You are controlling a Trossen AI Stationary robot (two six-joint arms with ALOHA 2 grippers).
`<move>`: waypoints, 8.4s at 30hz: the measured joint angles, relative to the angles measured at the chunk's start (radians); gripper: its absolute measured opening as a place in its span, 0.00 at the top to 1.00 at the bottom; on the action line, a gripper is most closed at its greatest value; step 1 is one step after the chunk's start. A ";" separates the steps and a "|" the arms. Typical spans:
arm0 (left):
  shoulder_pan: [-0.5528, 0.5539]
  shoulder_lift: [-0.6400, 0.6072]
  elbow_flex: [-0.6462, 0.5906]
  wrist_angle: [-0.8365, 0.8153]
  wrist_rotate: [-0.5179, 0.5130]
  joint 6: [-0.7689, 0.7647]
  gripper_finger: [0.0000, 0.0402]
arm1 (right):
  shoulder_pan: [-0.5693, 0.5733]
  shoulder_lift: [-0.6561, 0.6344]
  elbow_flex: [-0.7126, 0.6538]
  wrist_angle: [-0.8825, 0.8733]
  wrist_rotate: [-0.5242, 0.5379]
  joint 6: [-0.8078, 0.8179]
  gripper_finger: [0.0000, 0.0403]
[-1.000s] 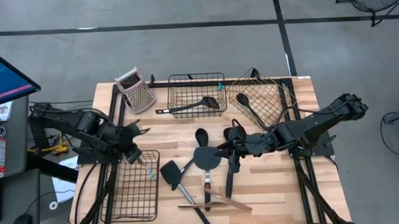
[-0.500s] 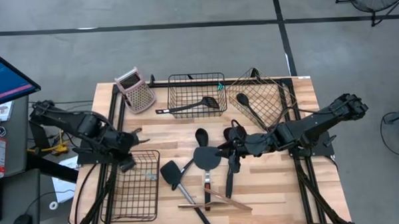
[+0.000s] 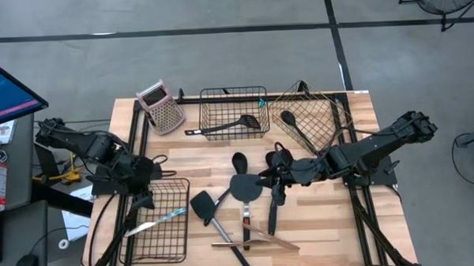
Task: Pick & Place Kitchen Items
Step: Put the top brown table knife into the bottom wire basket
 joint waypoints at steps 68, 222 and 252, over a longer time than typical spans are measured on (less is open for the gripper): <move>-0.008 0.119 0.000 0.546 -0.654 0.265 0.33 | 0.119 0.766 0.360 -0.282 -0.288 -0.034 0.51; -0.428 0.327 0.000 0.010 -0.619 -0.765 1.00 | 0.212 0.287 0.380 -0.056 0.240 0.049 0.60; -0.426 0.459 -0.151 0.131 -0.468 -0.784 1.00 | 0.210 0.288 0.380 -0.081 0.237 0.043 0.61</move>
